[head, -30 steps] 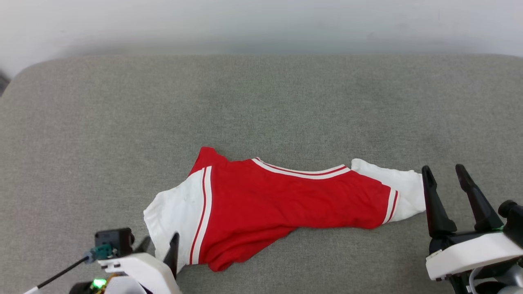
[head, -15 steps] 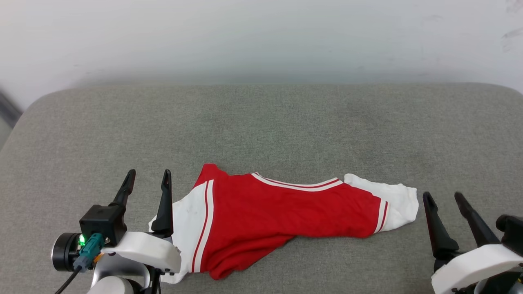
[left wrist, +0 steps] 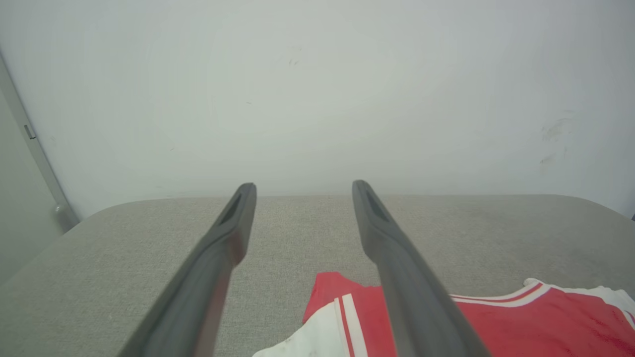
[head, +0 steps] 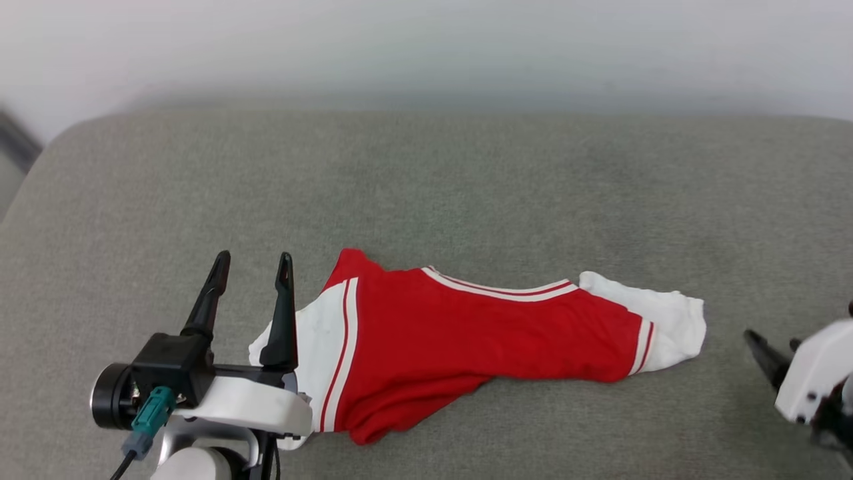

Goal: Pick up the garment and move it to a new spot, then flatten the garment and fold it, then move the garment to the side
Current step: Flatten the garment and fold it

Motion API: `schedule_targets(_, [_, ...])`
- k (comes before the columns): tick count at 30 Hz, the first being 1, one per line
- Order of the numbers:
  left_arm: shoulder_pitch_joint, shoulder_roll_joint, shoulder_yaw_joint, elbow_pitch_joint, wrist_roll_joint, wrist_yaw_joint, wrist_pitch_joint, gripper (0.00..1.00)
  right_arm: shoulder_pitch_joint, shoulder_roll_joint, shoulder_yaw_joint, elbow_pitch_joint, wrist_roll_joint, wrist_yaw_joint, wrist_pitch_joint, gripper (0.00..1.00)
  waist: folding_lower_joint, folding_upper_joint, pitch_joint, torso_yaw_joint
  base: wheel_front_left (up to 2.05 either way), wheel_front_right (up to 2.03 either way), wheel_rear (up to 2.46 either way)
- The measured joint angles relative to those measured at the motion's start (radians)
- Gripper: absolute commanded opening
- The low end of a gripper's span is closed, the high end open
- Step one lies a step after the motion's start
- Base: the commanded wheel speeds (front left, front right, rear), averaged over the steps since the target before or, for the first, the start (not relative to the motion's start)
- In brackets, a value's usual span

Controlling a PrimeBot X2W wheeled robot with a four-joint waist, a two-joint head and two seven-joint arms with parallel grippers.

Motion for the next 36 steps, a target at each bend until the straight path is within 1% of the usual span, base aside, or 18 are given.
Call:
schedule_targets(3, [-0.019,-0.01,-0.003,0.002,0.0,-0.007,-0.007,1.0,-0.085,-0.034,0.014,0.054,0.013,0.0,0.071,1.0,0.0,0.0,0.032,0.017,0.0,0.0,0.0])
schedule_targets(5, [-0.031,-0.018,-0.005,0.005,0.001,-0.014,-0.013,1.0,-0.129,-0.046,0.03,0.087,0.024,0.0,0.097,1.0,0.0,0.0,0.055,0.028,0.0,0.0,0.0])
schedule_targets(9, [-0.056,-0.04,-0.008,0.018,0.001,-0.024,-0.022,1.0,-0.187,-0.073,0.063,0.162,0.031,0.0,0.124,1.0,0.0,0.0,0.101,0.055,0.0,0.0,0.0])
schedule_targets(13, [-0.061,-0.049,-0.007,0.038,-0.003,-0.032,-0.03,1.0,-0.218,-0.078,0.103,0.234,0.05,0.0,0.134,1.0,0.0,0.0,0.139,0.078,0.0,0.0,0.0])
schedule_targets(17, [-0.07,-0.052,-0.002,0.062,-0.012,-0.042,-0.031,1.0,-0.238,-0.097,0.132,0.287,0.075,0.0,0.151,1.0,0.0,0.0,0.159,0.092,0.0,0.0,0.0])
schedule_targets(18, [-0.071,-0.052,-0.002,0.068,-0.016,-0.044,-0.03,1.0,-0.242,-0.102,0.137,0.297,0.083,0.0,0.154,0.4,0.0,0.0,0.161,0.093,0.0,0.0,0.0])
schedule_targets(19, [-0.071,-0.052,-0.002,0.074,-0.022,-0.049,-0.03,1.0,-0.247,-0.108,0.14,0.31,0.099,0.0,0.154,0.0,0.0,0.0,0.163,0.093,0.0,0.0,0.0])
schedule_targets(23, [-0.073,-0.04,0.003,0.095,-0.045,-0.067,-0.006,1.0,-0.258,-0.123,0.174,0.334,0.123,0.0,0.13,0.0,0.0,0.0,0.159,0.087,0.0,0.0,0.0])
schedule_targets(24, [-0.075,-0.028,0.007,0.102,-0.049,-0.068,0.011,1.0,-0.261,-0.124,0.182,0.335,0.128,0.0,0.122,0.0,0.0,0.0,0.157,0.084,0.0,0.0,0.0])
schedule_targets(26, [-0.082,0.004,0.01,0.116,-0.069,-0.088,0.059,1.0,-0.263,-0.13,0.198,0.33,0.132,0.0,0.104,0.0,0.0,0.0,0.15,0.077,0.0,0.0,0.0])
schedule_targets(29, [-0.104,0.061,0.002,0.134,-0.112,-0.13,0.184,1.0,-0.264,-0.132,0.219,0.306,0.137,0.0,0.084,0.0,0.0,0.0,0.138,0.062,0.0,0.0,0.0])
schedule_targets(32, [-0.126,0.138,-0.017,0.155,-0.16,-0.19,0.336,1.0,-0.263,-0.131,0.233,0.263,0.138,0.0,0.074,0.0,0.0,0.0,0.129,0.042,0.0,0.0,0.0])
schedule_targets(34, [-0.135,0.168,-0.021,0.166,-0.222,-0.229,0.432,1.0,-0.258,-0.129,0.242,0.237,0.136,0.0,0.074,0.0,0.0,0.0,0.126,0.025,0.0,0.0,0.0])
schedule_targets(36, [-0.136,0.191,-0.024,0.182,-0.277,-0.257,0.518,1.0,-0.249,-0.12,0.247,0.21,0.136,0.0,0.07,0.0,0.0001,0.0,0.125,0.008,0.0,0.0,0.0])
